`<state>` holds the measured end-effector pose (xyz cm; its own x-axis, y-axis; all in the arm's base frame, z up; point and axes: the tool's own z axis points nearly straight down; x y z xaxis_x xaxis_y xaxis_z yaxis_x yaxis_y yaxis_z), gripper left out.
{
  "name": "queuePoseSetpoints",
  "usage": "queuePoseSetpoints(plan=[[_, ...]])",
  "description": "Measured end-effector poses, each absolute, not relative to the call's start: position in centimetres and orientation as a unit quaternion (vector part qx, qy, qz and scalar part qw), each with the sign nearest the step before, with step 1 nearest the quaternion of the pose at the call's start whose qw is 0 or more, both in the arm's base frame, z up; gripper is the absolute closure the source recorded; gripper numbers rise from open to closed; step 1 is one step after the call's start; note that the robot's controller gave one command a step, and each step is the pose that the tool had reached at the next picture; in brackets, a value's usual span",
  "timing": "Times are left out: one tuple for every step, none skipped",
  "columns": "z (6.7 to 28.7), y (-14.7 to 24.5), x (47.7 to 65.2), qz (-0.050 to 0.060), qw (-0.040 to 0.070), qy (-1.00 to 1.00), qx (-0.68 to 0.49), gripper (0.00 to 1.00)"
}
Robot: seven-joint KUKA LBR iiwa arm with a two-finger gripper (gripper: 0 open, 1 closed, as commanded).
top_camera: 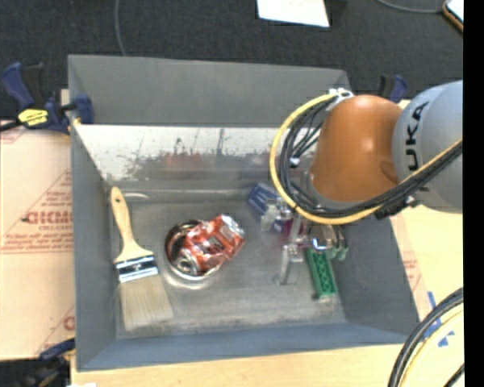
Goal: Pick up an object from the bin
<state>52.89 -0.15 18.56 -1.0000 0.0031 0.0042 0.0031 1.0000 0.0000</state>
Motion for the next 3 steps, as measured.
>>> queuePoseSetpoints(plan=[[18.9, -0.2, 53.1, 0.0, -0.002, -1.0, -0.002, 0.0], [10.8, 5.4, 55.7, 0.001, -0.003, -0.992, 0.124, 0.0], [13.6, 6.9, 55.3, 0.001, -0.003, -0.983, 0.183, 0.0]])
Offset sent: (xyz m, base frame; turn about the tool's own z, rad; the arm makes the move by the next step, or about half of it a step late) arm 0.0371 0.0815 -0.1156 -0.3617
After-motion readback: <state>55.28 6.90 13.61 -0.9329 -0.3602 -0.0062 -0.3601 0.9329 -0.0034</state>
